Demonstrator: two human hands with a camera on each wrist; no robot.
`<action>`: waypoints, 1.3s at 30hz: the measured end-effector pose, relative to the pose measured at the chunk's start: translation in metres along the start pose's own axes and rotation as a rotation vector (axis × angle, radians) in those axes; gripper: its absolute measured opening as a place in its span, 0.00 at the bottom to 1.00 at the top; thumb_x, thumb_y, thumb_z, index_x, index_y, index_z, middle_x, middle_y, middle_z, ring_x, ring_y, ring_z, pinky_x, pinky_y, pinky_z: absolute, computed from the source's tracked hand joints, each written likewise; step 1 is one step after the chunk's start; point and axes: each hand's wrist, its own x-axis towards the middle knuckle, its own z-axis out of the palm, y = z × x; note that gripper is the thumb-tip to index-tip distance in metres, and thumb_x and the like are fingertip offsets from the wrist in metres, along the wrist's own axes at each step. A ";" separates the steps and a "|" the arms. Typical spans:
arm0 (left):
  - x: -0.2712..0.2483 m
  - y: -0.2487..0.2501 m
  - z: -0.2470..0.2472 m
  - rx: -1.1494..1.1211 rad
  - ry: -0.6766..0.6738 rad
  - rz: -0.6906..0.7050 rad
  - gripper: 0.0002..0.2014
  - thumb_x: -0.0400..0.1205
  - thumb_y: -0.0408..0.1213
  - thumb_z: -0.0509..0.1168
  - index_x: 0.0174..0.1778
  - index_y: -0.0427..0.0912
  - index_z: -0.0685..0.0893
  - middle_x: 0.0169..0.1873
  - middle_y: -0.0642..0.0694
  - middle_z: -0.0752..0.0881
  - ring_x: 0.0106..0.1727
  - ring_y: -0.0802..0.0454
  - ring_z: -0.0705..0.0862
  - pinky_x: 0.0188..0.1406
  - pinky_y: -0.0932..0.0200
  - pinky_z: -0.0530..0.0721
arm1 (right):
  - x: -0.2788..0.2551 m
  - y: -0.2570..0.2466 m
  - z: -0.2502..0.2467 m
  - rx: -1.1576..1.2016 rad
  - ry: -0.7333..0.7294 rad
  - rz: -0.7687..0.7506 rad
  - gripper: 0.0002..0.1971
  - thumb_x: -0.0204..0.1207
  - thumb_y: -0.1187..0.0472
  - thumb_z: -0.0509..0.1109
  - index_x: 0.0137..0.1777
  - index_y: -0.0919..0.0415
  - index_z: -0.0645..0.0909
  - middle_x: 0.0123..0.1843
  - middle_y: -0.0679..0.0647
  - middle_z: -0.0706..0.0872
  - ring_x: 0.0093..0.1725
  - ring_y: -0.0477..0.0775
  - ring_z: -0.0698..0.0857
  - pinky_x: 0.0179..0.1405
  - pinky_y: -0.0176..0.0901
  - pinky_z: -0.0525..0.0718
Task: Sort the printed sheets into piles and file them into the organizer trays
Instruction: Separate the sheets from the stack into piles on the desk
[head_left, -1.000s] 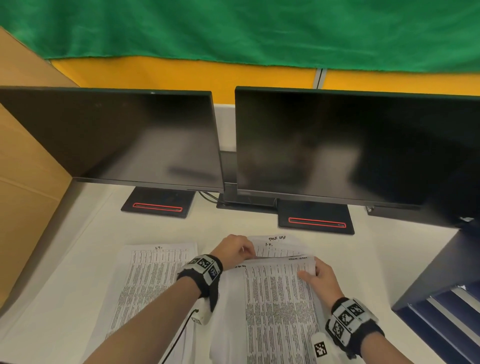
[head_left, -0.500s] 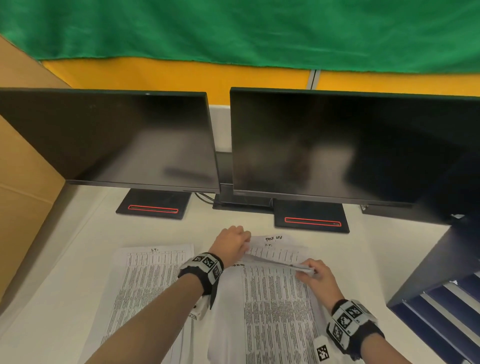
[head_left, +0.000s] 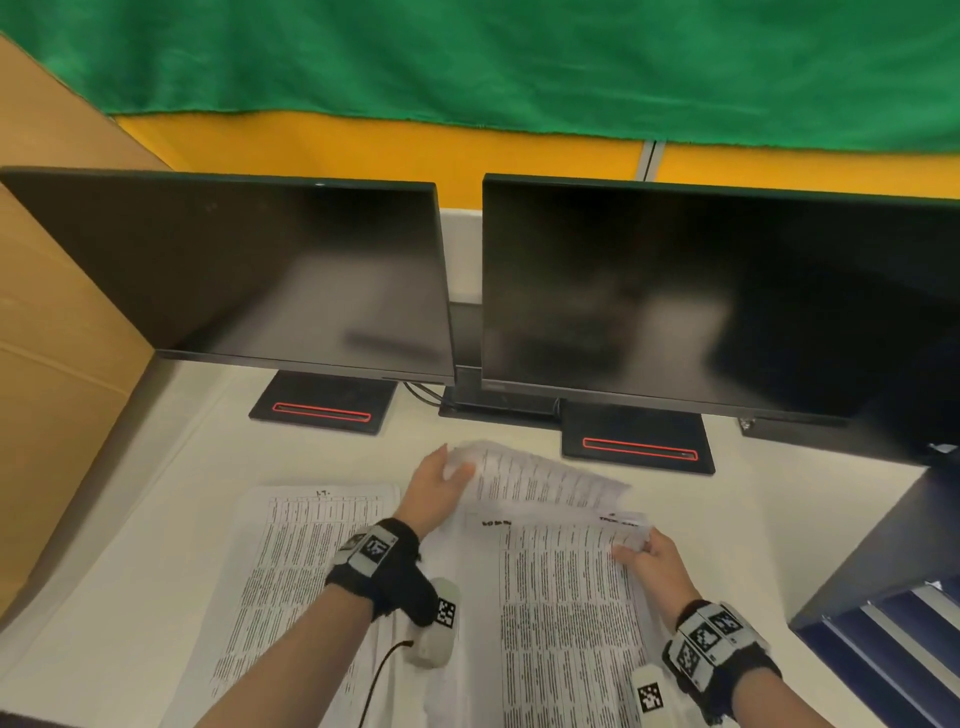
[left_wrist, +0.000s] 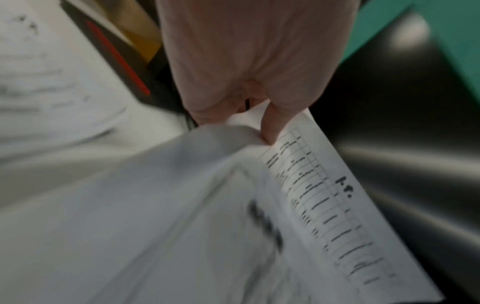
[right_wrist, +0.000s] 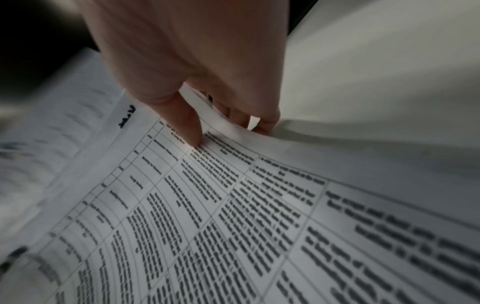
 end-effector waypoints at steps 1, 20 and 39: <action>0.000 0.002 -0.012 -0.019 0.055 0.013 0.29 0.81 0.51 0.61 0.74 0.38 0.70 0.71 0.40 0.75 0.71 0.42 0.74 0.71 0.38 0.74 | 0.001 -0.001 0.000 0.004 -0.006 0.010 0.13 0.78 0.75 0.64 0.48 0.55 0.79 0.46 0.52 0.87 0.47 0.51 0.85 0.53 0.47 0.81; 0.003 -0.108 -0.167 0.452 0.332 -0.553 0.28 0.78 0.33 0.66 0.74 0.36 0.66 0.70 0.30 0.69 0.68 0.29 0.73 0.66 0.38 0.75 | 0.000 -0.011 0.003 0.005 -0.085 0.034 0.13 0.77 0.77 0.61 0.49 0.59 0.81 0.47 0.57 0.87 0.44 0.50 0.86 0.36 0.38 0.78; 0.017 0.020 0.039 0.791 -0.146 0.474 0.07 0.82 0.41 0.62 0.48 0.43 0.82 0.48 0.46 0.85 0.50 0.48 0.79 0.53 0.55 0.73 | 0.011 0.003 0.014 -0.144 0.006 -0.041 0.12 0.79 0.68 0.64 0.60 0.59 0.79 0.65 0.55 0.72 0.61 0.54 0.78 0.60 0.47 0.80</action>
